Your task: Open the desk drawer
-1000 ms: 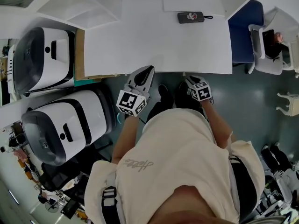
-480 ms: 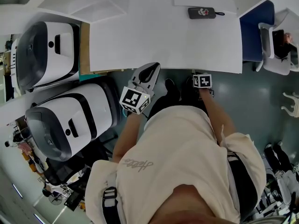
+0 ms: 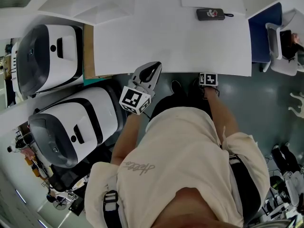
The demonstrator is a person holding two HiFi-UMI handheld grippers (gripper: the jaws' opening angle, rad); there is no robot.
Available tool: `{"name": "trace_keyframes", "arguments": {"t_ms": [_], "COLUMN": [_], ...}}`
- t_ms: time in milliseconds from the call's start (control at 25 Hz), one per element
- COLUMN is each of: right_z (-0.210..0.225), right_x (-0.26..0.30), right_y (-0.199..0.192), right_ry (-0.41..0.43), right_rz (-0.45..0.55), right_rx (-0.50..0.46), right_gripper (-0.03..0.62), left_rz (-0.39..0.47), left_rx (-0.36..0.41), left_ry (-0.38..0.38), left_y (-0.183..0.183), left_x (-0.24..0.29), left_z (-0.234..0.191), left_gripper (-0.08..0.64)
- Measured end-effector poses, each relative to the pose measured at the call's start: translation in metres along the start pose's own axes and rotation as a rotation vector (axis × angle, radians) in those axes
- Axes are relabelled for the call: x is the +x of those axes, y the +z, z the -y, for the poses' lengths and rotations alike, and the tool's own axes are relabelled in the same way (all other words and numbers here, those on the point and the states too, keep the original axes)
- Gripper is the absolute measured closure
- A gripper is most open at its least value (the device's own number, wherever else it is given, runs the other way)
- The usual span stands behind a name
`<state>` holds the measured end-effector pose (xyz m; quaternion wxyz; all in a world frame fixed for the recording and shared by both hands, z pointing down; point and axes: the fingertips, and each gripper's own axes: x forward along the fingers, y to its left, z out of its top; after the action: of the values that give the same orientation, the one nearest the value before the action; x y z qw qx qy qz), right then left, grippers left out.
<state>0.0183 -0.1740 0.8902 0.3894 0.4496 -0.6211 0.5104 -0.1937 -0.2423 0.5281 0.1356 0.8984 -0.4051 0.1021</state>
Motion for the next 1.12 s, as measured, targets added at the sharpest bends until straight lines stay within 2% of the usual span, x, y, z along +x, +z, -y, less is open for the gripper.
{"name": "trace_keyframes", "arguments": {"t_ms": [120,240,560,840,1120], "right_z": [0.001,-0.002,-0.004,-0.004,-0.004], "right_x": [0.002,0.004,0.003,-0.001,0.0], "right_y": [0.002,0.001,-0.002,-0.004,-0.007], "right_ry": [-0.02,-0.003,-0.012,-0.014,-0.01], "right_rz": [-0.018,-0.011,0.001,0.019,0.01], "right_rx": [-0.002,-0.005,0.018,0.01,-0.002], "right_gripper": [0.485,0.503,0.505,0.513,0.515], "left_rz": [-0.002,0.002,0.008,0.01,-0.005], "left_rx": [0.004,0.0,0.001,0.0,-0.021], "left_ry": [0.006,0.02,0.015,-0.002,-0.015], "left_y": [-0.001,-0.003,-0.006,-0.009,-0.027], "left_x": [-0.006,-0.012,-0.021,-0.026,-0.035], "left_z": [-0.01,-0.017,-0.024,-0.021,-0.012], "left_gripper": [0.558,0.558,0.558,0.558,0.558]}}
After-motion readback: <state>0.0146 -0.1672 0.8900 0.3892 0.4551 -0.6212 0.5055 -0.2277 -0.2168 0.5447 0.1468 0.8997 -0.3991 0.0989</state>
